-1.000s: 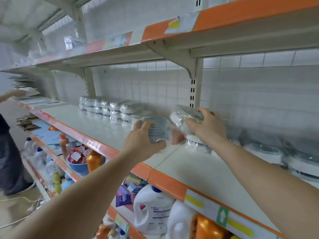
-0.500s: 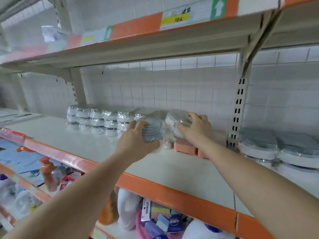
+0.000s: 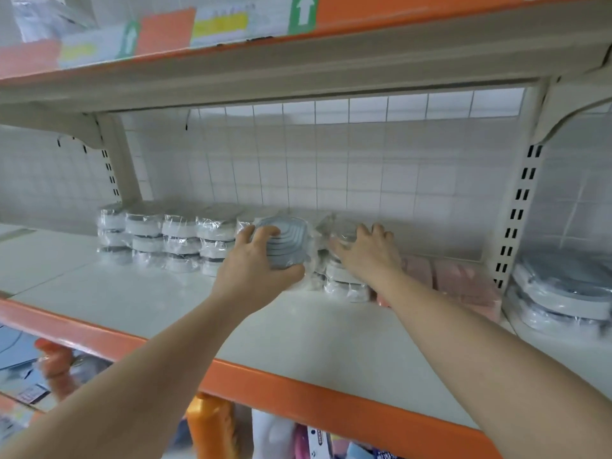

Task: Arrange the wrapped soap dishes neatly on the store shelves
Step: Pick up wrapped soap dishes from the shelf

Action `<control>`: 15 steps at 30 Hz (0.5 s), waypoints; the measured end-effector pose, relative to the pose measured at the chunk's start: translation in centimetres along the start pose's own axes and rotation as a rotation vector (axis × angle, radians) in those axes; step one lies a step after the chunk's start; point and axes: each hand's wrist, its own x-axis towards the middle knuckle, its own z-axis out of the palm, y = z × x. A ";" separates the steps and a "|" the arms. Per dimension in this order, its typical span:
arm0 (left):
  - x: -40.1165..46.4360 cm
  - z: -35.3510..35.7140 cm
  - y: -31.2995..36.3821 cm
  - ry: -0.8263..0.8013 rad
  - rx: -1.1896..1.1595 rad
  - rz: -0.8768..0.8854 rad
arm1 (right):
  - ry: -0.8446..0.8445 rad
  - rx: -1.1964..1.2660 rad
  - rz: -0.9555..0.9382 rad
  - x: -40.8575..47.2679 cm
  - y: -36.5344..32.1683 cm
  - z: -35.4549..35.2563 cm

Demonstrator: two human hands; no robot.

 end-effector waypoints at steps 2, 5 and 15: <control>0.4 0.2 -0.3 0.001 -0.021 0.021 | -0.011 -0.043 -0.031 0.3 -0.2 0.3; 0.7 0.5 -0.1 0.008 -0.058 0.048 | -0.026 -0.133 -0.055 1.3 -0.1 0.2; 0.5 2.5 5.2 0.033 -0.177 0.140 | 0.098 0.599 0.042 -2.4 3.2 -4.8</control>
